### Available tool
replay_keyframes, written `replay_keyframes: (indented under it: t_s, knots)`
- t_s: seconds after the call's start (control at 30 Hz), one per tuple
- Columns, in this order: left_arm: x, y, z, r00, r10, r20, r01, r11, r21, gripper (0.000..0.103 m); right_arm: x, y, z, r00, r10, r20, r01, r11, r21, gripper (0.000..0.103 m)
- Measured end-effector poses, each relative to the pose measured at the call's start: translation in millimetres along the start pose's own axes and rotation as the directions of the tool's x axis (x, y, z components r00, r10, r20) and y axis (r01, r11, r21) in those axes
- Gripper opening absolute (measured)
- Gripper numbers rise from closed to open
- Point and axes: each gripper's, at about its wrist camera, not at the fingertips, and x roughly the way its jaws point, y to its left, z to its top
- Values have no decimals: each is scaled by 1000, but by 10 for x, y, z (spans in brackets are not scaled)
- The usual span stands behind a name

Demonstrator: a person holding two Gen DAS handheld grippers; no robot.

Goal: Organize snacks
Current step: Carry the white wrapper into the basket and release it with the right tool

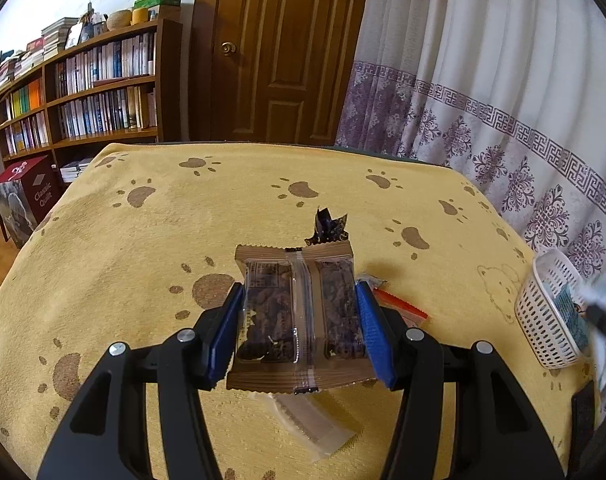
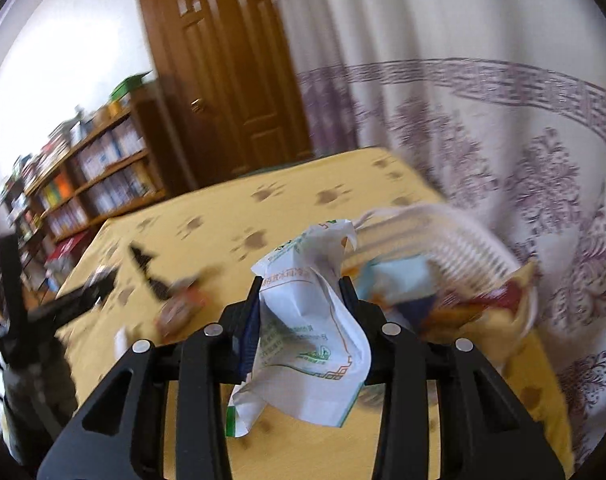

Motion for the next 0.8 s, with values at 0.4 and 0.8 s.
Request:
replay_keyframes:
  t_s: [0.4, 0.8]
  knots:
    - [30, -34, -13, 1000, 2, -6, -2, 1000, 11, 56, 237, -633, 206, 991, -130, 20, 127, 987, 98, 52]
    - [10, -82, -20, 1000, -1, 1, 1, 1000, 27, 56, -60, -649, -53, 989, -135, 57, 127, 984, 124, 52]
